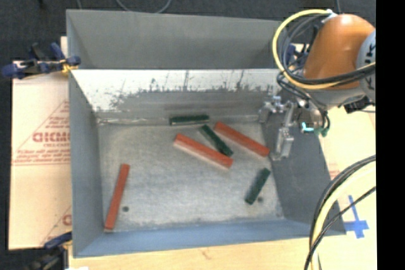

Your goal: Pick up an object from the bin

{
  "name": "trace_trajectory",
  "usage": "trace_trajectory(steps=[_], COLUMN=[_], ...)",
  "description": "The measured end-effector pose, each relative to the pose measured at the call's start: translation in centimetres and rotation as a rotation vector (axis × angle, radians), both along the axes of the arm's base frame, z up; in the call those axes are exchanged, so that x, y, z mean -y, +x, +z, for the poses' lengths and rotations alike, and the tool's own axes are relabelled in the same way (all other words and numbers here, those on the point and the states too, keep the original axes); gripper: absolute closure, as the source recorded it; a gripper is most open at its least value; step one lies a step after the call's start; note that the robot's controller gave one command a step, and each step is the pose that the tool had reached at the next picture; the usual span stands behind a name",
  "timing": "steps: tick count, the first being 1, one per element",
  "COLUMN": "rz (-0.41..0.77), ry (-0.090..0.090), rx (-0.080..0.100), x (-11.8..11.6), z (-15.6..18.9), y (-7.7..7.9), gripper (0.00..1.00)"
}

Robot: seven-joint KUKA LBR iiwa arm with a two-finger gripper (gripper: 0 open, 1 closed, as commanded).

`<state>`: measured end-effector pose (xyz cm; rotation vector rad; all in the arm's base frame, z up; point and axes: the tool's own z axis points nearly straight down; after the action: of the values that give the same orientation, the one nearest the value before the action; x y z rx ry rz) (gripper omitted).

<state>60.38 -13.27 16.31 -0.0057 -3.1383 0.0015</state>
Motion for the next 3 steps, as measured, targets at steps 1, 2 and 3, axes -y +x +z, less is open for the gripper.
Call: trace_trajectory(steps=[1, 2, 3], rz=[0.009, 0.011, 0.014], ry=[0.0, -0.001, -0.002], rx=[0.009, 0.023, 0.013], x=[-4.11, -4.05, -4.0], z=[-9.43, -8.61, -9.04], y=[0.83, 1.28, 0.93], gripper=[0.0, 1.0, 0.0])
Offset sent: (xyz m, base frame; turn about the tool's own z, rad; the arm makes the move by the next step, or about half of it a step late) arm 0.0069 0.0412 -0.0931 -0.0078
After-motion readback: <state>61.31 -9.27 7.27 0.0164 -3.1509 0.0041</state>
